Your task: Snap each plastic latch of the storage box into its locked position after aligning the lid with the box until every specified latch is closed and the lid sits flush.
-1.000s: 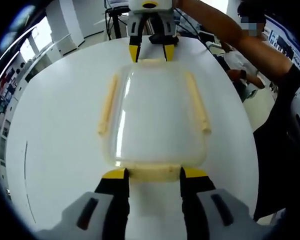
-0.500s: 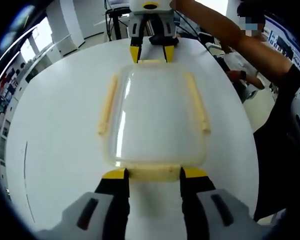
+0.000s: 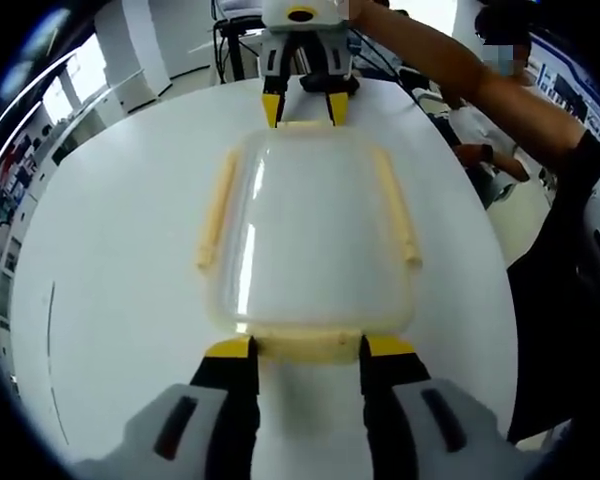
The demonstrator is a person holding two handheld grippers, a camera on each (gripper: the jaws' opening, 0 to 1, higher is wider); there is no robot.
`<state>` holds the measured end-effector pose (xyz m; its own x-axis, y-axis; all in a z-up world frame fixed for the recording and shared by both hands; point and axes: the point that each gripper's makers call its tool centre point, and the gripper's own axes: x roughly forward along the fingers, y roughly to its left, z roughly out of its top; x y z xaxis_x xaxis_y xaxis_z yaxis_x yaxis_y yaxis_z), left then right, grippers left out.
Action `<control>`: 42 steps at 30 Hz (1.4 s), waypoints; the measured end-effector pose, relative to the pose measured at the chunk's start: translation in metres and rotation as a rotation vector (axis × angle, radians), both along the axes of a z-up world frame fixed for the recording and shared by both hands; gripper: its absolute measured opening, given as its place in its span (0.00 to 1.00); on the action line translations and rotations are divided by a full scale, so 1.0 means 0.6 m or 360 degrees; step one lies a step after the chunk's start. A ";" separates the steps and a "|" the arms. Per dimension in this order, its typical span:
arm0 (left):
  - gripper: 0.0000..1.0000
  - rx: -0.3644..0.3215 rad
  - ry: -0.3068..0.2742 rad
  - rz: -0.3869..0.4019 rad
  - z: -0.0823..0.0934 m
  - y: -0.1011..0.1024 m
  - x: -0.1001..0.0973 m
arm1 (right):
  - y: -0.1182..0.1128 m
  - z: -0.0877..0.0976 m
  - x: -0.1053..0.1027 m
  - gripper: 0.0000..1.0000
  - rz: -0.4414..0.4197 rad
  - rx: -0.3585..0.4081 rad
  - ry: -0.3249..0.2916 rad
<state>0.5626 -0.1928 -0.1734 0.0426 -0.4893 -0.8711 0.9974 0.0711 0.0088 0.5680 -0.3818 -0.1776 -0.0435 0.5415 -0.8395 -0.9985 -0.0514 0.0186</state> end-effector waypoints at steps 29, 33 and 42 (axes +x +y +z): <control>0.36 -0.0251 -0.0021 -0.0070 0.047 -0.011 0.001 | -0.017 0.042 -0.015 0.35 -0.0056 0.0358 -0.0065; 0.36 -0.0254 -0.0029 -0.0082 0.059 -0.011 0.000 | -0.011 0.062 -0.022 0.35 -0.0054 0.0393 -0.0101; 0.36 -0.0268 -0.0060 -0.0080 0.088 -0.014 -0.001 | -0.013 0.087 -0.019 0.35 -0.0052 0.0393 -0.0151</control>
